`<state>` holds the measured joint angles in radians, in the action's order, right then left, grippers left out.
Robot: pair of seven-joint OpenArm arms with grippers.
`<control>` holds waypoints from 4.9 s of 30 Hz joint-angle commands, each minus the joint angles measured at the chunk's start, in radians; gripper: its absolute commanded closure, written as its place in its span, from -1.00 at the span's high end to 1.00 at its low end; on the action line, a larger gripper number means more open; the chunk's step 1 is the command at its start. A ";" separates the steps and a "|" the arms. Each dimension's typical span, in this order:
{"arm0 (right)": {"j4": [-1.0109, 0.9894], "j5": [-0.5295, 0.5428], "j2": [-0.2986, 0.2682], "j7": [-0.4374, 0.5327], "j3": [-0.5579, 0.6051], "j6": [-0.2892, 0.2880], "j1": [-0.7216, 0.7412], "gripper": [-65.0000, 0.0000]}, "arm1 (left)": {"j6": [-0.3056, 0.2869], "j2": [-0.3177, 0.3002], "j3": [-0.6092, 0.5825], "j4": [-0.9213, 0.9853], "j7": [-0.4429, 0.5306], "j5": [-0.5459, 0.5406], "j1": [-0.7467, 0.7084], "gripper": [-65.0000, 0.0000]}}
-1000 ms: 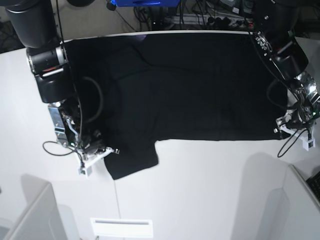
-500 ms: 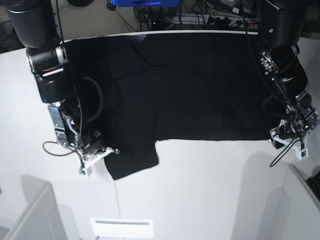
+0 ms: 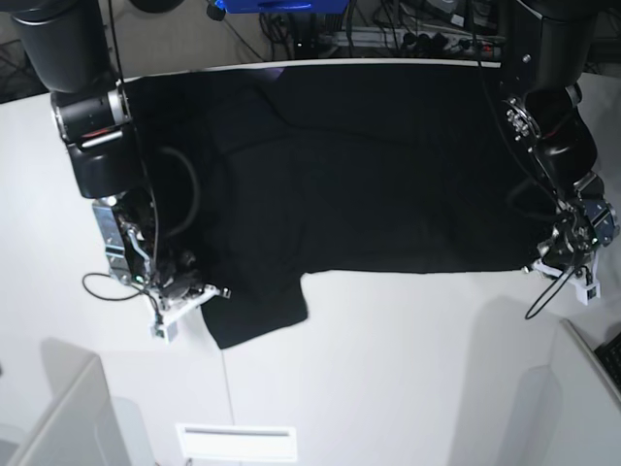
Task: Fold the T-shirt properly
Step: 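Grasp the hem corners with both grippers, then lift the hem and fold it over toward the shoulder edge with both grippers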
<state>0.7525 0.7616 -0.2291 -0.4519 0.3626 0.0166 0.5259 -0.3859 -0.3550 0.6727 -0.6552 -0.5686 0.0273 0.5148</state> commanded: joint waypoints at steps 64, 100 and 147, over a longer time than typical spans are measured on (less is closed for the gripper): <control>0.936 0.005 -0.072 -0.199 -0.434 0.067 -0.553 -1.00 | -0.084 0.000 0.091 -1.023 -0.423 -0.445 -0.529 -1.00; 1.254 0.072 0.026 -0.394 -0.653 0.065 -0.863 -1.00 | -0.098 -0.032 0.095 -1.187 -0.423 -0.511 -0.796 -1.00; 1.258 0.160 0.135 -0.396 -0.795 0.058 -1.140 -1.00 | -0.098 -0.052 0.126 -1.250 -0.422 -0.501 -1.079 -0.61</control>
<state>1.9961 0.9115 -0.0826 -0.8608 -0.4229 0.0856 -0.6113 -0.4873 -0.3882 0.7906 -1.8919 -1.0023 -0.4755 -0.5575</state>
